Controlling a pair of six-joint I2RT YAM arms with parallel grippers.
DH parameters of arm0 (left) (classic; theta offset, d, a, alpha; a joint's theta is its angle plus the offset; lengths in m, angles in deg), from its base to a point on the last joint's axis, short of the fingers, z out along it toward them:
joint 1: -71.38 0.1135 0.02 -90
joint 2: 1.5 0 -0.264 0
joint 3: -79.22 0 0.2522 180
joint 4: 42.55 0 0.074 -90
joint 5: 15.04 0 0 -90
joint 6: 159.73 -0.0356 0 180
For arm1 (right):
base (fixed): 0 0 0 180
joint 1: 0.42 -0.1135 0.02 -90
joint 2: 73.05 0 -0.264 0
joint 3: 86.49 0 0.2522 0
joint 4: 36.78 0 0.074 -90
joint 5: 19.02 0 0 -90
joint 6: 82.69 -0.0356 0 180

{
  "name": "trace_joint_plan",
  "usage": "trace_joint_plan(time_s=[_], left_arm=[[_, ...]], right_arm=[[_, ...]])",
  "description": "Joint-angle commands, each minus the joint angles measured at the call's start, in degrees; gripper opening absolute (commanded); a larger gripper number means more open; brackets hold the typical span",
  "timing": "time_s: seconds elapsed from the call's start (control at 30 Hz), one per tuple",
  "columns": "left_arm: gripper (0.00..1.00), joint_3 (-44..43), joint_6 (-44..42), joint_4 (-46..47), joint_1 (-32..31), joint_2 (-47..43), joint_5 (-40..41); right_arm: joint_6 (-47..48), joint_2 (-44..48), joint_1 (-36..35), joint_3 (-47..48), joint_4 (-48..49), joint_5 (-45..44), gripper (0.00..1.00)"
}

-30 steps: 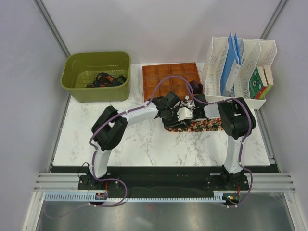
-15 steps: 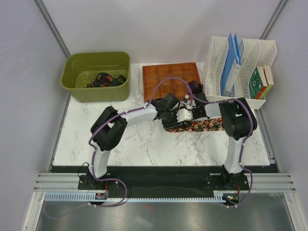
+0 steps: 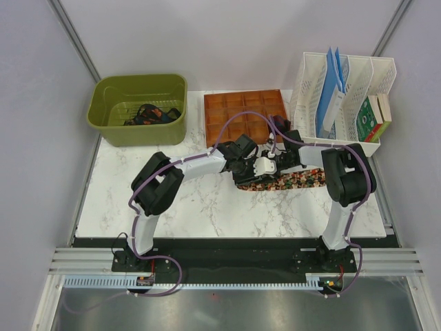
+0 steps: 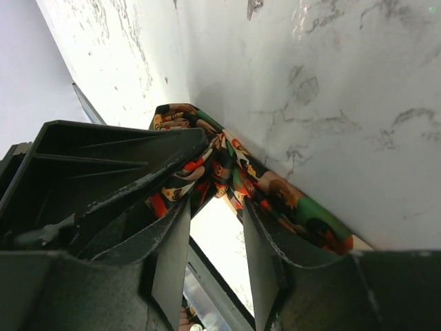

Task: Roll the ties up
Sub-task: Roll the tie at the center of the board.

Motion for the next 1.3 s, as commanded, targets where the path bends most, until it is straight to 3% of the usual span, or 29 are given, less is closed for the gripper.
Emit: trace_joint_plan(time_s=[0.0,0.4,0.53,0.93,1.03,1.1,1.17,1.27], left_arm=[[0.16,3.1,0.8,-6.2,-1.1,4.9,-1.3],[0.16,3.3,1.2,-6.1,-1.1,4.8,-2.0],[0.16,3.3,1.4,-6.2,-1.1,4.8,-2.1],[0.16,3.3,1.5,-6.1,-1.2,4.8,-2.5],[0.17,3.2,1.7,-6.1,-1.1,4.9,-2.4],[0.17,3.3,1.6,-6.1,-1.1,4.9,-2.4],[0.17,3.4,1.7,-6.1,-1.1,4.5,-2.3],[0.18,3.8,1.7,-6.1,-0.9,4.1,-2.3]], right_arm=[[-0.2,3.9,-0.2,0.9,-0.8,2.8,0.45],[-9.0,7.7,2.8,-5.2,8.0,6.7,0.46],[-17.6,8.1,2.6,-9.9,22.1,8.6,0.50],[-19.3,3.0,0.1,-12.0,28.8,6.2,0.53],[-16.6,1.9,-0.3,-11.4,26.3,4.9,0.48],[-12.3,1.1,-0.3,-10.3,21.3,3.8,0.34],[-10.2,0.2,0.1,-8.9,17.2,1.7,0.15],[-8.0,-1.1,0.5,-8.0,13.7,0.3,0.00]])
